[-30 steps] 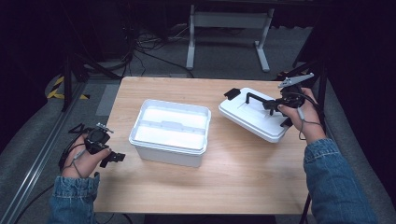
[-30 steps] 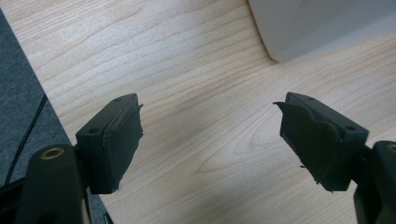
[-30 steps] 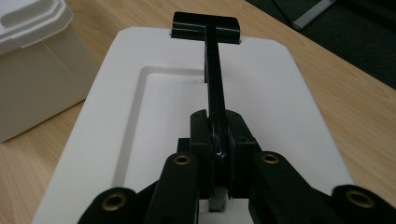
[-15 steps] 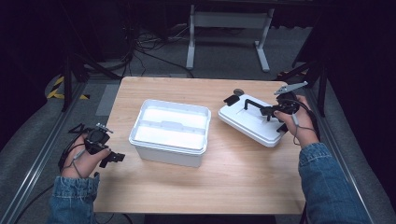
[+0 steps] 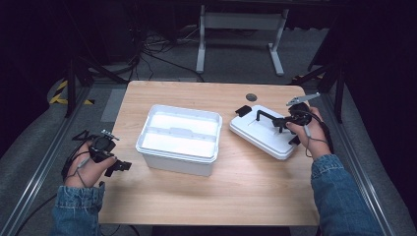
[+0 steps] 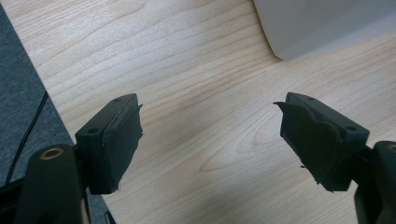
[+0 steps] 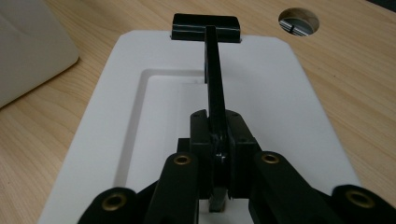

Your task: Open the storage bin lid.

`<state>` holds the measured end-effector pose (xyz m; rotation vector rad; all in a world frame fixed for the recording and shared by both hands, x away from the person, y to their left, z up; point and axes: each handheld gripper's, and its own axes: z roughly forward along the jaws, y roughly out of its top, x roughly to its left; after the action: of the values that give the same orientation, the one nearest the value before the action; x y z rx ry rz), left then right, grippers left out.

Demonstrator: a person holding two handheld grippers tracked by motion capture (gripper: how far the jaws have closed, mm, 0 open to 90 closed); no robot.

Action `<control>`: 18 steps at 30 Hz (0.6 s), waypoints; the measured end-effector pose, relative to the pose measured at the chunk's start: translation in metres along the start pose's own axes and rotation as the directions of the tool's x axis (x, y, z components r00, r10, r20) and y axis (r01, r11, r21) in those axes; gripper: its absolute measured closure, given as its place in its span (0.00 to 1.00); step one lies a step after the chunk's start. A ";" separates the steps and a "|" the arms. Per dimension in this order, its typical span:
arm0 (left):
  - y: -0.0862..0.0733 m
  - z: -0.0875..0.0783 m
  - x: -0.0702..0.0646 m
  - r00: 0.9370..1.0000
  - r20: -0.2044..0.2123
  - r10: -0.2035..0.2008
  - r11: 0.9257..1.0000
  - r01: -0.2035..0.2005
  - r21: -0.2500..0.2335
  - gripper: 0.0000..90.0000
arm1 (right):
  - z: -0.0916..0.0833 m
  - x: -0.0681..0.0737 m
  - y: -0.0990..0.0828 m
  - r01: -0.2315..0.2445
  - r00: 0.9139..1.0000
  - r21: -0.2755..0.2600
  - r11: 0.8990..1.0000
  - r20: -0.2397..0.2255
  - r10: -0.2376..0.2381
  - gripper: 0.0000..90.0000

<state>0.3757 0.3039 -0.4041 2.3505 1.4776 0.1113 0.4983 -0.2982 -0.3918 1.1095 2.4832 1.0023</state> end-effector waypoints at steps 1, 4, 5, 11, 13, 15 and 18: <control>0.000 0.000 0.000 1.000 0.000 -0.001 1.000 0.001 0.000 0.24 | 0.001 0.000 -0.001 -0.005 1.000 0.004 1.000 -0.003 0.005 0.93; 0.000 0.001 0.000 1.000 0.000 -0.002 1.000 0.002 -0.002 0.24 | 0.004 0.000 -0.005 -0.012 1.000 0.006 1.000 -0.005 0.012 0.93; 0.000 0.001 0.000 1.000 -0.001 0.002 1.000 -0.002 0.002 0.24 | 0.004 0.000 -0.005 -0.012 1.000 0.006 1.000 -0.005 0.012 0.93; 0.000 0.002 0.000 1.000 -0.003 0.000 1.000 0.000 -0.002 0.23 | 0.008 -0.002 -0.013 -0.053 0.998 0.004 0.999 -0.025 0.053 0.93; 0.000 0.002 0.000 1.000 0.000 -0.003 1.000 0.003 -0.001 0.23 | 0.009 -0.003 -0.015 -0.058 0.998 0.007 0.998 -0.032 0.058 0.93; 0.000 0.002 0.000 1.000 -0.001 0.000 1.000 0.000 0.000 0.23 | 0.010 -0.004 -0.016 -0.070 0.997 0.008 0.997 -0.037 0.070 0.93; 0.000 0.002 0.000 1.000 -0.003 0.001 1.000 -0.001 0.002 0.23 | 0.011 -0.004 -0.018 -0.080 0.996 0.011 0.997 -0.039 0.080 0.93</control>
<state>0.3761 0.3030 -0.4056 2.3538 1.4783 0.1144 0.4959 -0.3047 -0.4125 1.2122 2.4938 1.0454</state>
